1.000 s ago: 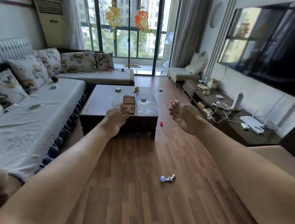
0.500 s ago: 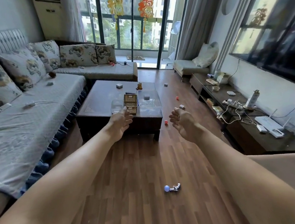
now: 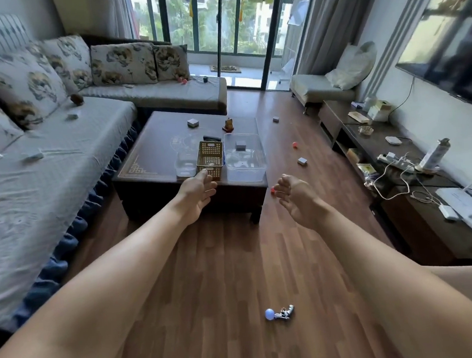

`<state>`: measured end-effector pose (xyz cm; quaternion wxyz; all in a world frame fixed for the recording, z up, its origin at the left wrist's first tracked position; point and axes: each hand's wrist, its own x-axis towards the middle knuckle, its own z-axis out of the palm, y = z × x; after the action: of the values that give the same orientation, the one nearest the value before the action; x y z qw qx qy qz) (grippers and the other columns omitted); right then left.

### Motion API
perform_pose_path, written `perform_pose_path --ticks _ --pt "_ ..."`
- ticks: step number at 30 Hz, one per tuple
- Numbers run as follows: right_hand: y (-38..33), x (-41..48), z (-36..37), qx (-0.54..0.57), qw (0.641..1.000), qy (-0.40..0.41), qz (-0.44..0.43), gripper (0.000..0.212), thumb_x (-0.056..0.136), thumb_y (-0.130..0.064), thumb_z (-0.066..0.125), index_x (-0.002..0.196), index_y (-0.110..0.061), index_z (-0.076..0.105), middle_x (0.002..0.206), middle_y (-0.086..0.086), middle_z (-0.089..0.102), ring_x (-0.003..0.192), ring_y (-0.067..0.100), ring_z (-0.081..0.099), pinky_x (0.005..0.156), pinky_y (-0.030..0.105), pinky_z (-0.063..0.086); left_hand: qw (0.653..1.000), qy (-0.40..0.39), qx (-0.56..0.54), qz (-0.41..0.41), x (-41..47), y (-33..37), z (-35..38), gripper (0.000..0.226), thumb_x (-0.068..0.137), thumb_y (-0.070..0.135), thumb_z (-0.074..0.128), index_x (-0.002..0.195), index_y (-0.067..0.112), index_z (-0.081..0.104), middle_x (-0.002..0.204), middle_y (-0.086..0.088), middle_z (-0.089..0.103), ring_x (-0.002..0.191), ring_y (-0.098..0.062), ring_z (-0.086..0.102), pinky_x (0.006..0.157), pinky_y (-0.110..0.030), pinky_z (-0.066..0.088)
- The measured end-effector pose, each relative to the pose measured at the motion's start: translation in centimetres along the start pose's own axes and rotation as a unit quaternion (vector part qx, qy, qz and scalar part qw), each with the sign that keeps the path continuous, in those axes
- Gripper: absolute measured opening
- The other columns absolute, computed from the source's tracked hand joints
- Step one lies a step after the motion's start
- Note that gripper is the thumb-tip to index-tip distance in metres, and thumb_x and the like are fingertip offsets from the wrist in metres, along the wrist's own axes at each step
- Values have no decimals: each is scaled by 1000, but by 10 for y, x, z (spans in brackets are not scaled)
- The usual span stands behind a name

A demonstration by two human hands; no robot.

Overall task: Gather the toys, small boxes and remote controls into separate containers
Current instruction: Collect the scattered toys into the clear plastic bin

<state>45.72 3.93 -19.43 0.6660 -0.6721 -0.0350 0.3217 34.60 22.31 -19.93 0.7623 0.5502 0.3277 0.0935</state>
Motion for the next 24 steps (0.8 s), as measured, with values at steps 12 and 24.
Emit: perform_pose_path --ticks 12,24 --pt "-40 200 36 -5 999 31 28 37 102 -28 38 132 -9 45 104 2 52 110 18 48 119 39 25 999 5 -19 -29 206 52 -19 32 103 34 32 104 11 54 119 -10 57 126 -29 47 115 -41 25" --pt "-59 337 51 2 995 64 71 39 101 -29 39 132 -6 45 115 6 51 118 20 50 117 37 26 996 -6 -24 -91 356 82 -17 31 102 35 35 105 11 54 117 -10 56 126 -28 48 108 -36 31"
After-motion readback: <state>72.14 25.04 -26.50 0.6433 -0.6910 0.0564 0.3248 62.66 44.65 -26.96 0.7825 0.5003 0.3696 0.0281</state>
